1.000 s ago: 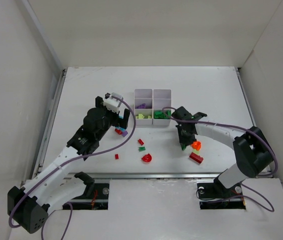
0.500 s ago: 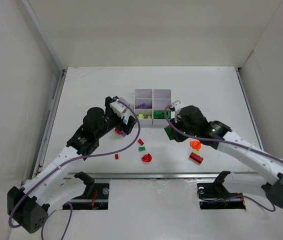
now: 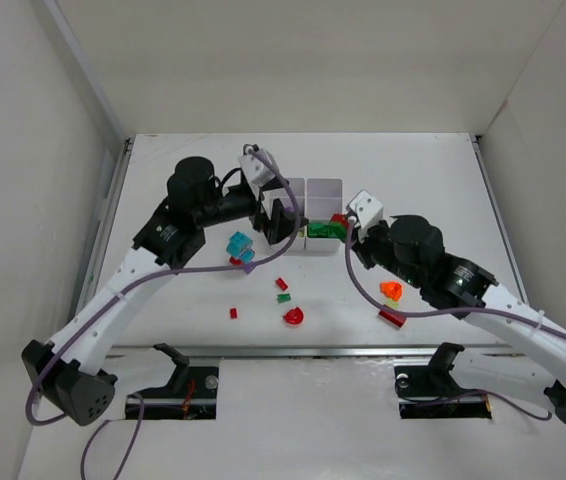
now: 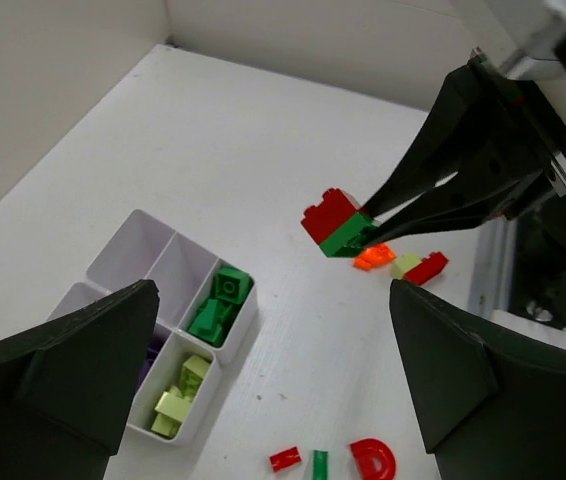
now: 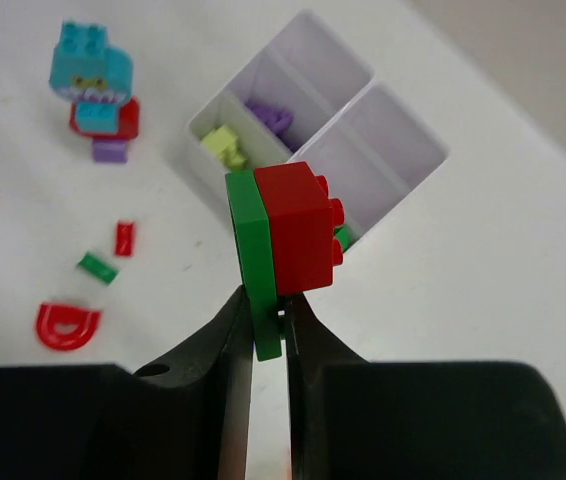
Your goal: Sort the legos into containers by color
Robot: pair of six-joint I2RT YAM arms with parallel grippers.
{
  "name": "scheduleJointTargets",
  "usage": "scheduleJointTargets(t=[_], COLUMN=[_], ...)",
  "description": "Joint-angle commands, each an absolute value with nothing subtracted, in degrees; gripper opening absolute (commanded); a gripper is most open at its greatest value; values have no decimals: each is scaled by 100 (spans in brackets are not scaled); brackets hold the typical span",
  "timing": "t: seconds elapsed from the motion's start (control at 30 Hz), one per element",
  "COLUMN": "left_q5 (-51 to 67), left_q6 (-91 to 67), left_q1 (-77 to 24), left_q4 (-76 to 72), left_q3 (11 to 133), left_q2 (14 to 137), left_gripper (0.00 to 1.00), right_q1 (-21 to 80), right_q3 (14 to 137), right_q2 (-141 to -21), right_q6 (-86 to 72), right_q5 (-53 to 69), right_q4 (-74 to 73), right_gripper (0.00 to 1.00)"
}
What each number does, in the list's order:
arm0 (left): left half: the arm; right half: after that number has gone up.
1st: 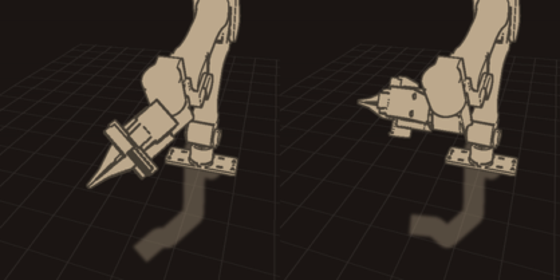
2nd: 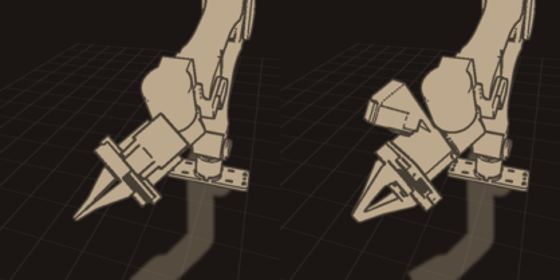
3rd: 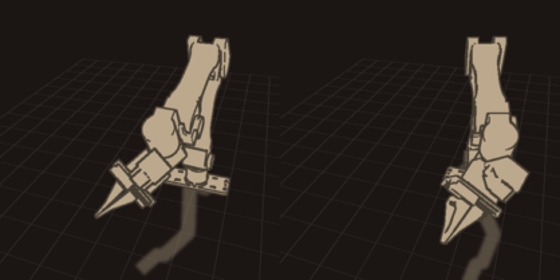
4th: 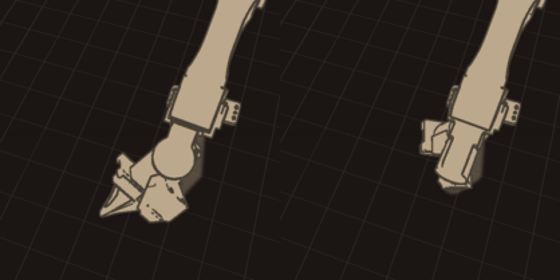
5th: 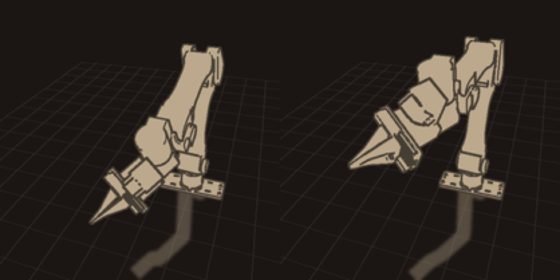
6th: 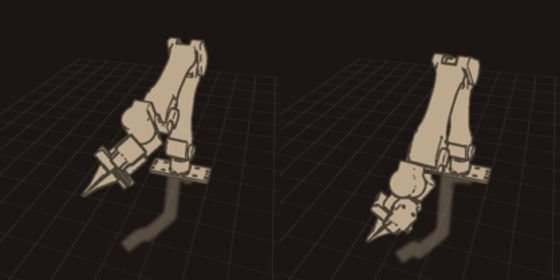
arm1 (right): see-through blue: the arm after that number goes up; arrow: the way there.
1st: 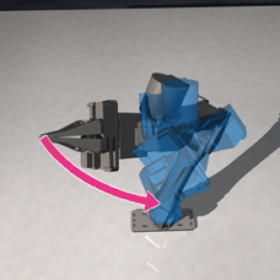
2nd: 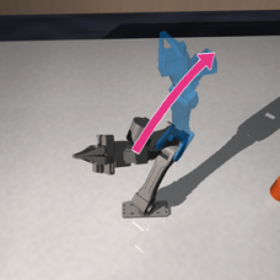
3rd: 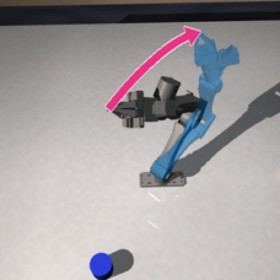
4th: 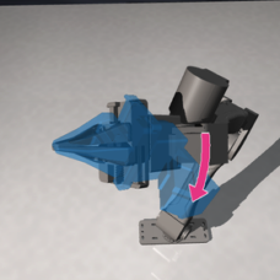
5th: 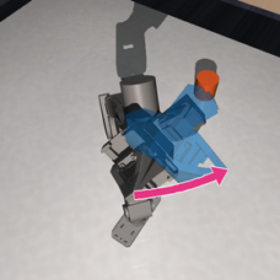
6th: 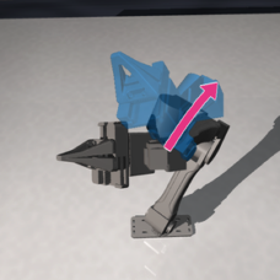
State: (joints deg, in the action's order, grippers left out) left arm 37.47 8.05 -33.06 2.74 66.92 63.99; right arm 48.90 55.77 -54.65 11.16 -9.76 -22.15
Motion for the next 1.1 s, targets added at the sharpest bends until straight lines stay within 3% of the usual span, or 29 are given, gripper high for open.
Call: scheduleJointTargets(t=[0.0,0.2,0.37,0.67,1.07], left_q5=[4508,4930,5019,3973,3779], left_q6=[370,316,18,-431,-176], left_q1=[-3392,-3506,-3612,-4051,-4245], left_q4=[913,2380,3182,3357,3419], left_q3=[7608,9103,10527,10706,10477], left_q2=[6749,7970,8788,9176,9404], left_gripper=[100,99,99,100,61], right_q1=[4983,4983,4983,4983,4983], right_q3=[5275,5160,5106,5054,5106], right_q2=[-5098,-5036,-5089,-5036,-5089], right_q6=[2265,3357,3489,3542,3489], right_q5=[-1635,-1003,-1195,-967,-914], right_q4=[-847,-633,-431,-378,-378], right_gripper=[0,0,0,0,0])
